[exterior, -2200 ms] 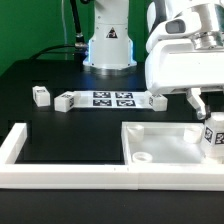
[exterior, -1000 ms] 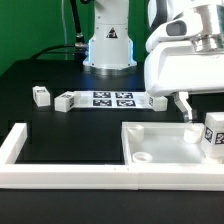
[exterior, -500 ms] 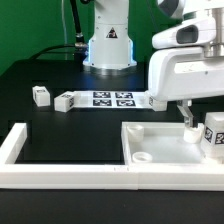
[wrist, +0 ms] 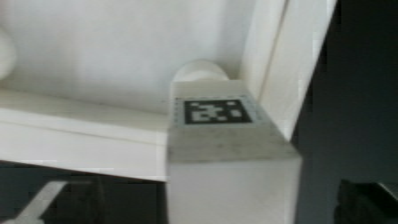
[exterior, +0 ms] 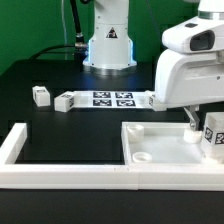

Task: Assemble square table

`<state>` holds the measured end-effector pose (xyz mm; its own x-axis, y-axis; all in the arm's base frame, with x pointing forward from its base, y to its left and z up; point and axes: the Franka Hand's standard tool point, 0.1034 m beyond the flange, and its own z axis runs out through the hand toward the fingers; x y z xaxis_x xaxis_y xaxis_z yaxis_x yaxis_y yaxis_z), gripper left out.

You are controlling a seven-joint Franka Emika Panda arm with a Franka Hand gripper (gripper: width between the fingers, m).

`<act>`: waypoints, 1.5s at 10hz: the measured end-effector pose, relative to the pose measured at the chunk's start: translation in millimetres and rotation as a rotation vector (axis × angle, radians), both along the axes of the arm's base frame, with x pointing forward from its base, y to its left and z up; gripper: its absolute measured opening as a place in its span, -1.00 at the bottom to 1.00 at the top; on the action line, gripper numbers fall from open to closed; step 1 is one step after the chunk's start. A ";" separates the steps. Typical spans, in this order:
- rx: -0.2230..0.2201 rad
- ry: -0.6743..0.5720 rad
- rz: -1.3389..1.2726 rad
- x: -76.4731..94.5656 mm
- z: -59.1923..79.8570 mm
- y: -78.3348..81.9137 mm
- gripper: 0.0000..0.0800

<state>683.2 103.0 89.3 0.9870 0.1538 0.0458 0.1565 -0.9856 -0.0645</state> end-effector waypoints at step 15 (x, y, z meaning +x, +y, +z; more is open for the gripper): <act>0.114 0.130 -1.336 -4.0 -2.4 -10.8 -0.27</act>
Offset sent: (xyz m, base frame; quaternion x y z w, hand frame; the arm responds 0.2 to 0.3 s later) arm 0.0000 0.0000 0.0000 0.0000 0.0000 0.1938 0.9810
